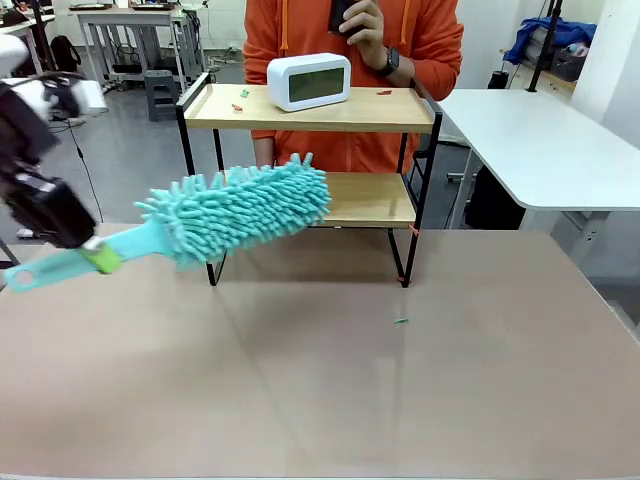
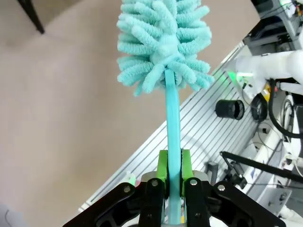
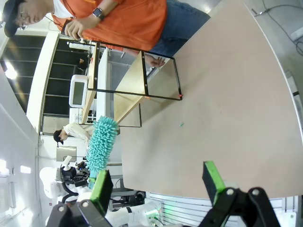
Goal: Clean the shelf.
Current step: Clean the specific tier of the Shelf with the Duster once objects are removed.
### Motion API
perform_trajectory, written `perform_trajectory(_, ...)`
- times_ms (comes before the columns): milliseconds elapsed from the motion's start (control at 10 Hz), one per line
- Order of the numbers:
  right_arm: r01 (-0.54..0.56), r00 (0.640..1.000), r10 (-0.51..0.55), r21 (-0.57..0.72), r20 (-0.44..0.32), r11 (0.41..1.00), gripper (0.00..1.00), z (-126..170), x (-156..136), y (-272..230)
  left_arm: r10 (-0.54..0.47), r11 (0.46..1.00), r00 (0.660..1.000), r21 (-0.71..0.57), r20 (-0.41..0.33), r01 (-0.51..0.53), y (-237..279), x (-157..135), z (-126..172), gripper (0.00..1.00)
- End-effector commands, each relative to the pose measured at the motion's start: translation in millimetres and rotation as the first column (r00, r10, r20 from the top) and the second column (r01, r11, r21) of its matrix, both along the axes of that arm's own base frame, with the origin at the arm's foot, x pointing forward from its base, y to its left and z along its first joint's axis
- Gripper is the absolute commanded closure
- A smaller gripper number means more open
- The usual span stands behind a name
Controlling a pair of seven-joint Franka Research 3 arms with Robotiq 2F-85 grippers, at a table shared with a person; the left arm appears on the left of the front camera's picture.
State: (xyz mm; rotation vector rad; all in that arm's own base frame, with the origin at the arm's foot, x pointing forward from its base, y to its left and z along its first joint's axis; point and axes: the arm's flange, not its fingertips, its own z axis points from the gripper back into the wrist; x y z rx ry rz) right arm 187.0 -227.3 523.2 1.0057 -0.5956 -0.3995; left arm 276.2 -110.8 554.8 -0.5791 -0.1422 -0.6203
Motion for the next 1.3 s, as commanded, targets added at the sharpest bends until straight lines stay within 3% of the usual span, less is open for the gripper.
perform_trajectory(0,-0.006,0.999,0.006,0.003,0.038,1.0,0.0,2.4,1.9,0.2,0.008,1.0,1.0,0.005,0.016,-0.009,-26.0,7.9,-13.6,0.88)
perform_trajectory(500,-0.006,0.999,0.006,0.003,0.038,1.0,0.0,2.4,1.9,0.2,-0.085,0.996,0.996,0.045,0.038,0.083,-113.1,28.8,-35.1,0.88)
perform_trajectory(900,-0.006,0.999,0.006,0.003,0.038,1.0,0.0,2.4,1.9,0.2,-0.062,0.995,0.997,0.076,0.041,0.059,-163.0,54.9,-50.0,0.88)
perform_trajectory(1200,-0.006,0.999,0.006,0.003,0.038,1.0,0.0,2.4,1.9,0.2,-0.047,0.995,0.999,0.093,-0.001,0.047,-178.9,81.6,-54.1,0.88)
